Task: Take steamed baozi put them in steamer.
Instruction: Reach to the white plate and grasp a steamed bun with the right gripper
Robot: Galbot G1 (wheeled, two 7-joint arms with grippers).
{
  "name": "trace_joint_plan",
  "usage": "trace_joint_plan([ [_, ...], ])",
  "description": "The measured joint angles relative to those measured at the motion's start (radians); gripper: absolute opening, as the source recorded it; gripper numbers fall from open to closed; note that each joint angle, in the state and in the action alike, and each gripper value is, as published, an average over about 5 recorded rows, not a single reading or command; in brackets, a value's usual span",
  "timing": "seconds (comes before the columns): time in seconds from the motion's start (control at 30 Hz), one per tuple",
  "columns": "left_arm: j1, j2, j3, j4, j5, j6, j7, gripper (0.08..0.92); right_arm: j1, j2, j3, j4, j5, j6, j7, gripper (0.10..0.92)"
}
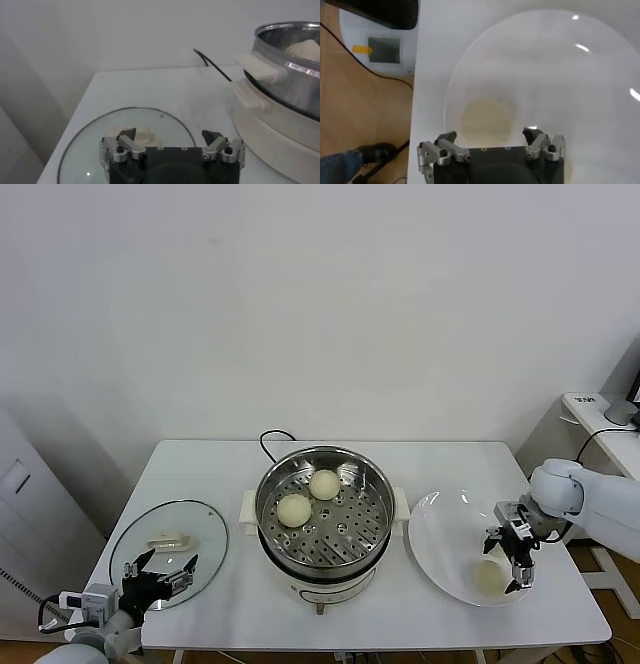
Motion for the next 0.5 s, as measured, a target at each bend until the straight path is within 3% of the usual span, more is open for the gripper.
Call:
trace_joint_plan([
  [0.33,0.003,0.001,-0.001,-0.004,0.000,0.000,0.000,0.823,-0.057,0.010,0.054,-0.016,-0.006,-0.004,0.003,0.513],
  [0.5,0.004,0.000,-0.001,-0.007,0.000,0.000,-0.001,0.823,-0.061,0.006,0.058,-0.013,-0.001,-0.005,0.000,0.430],
])
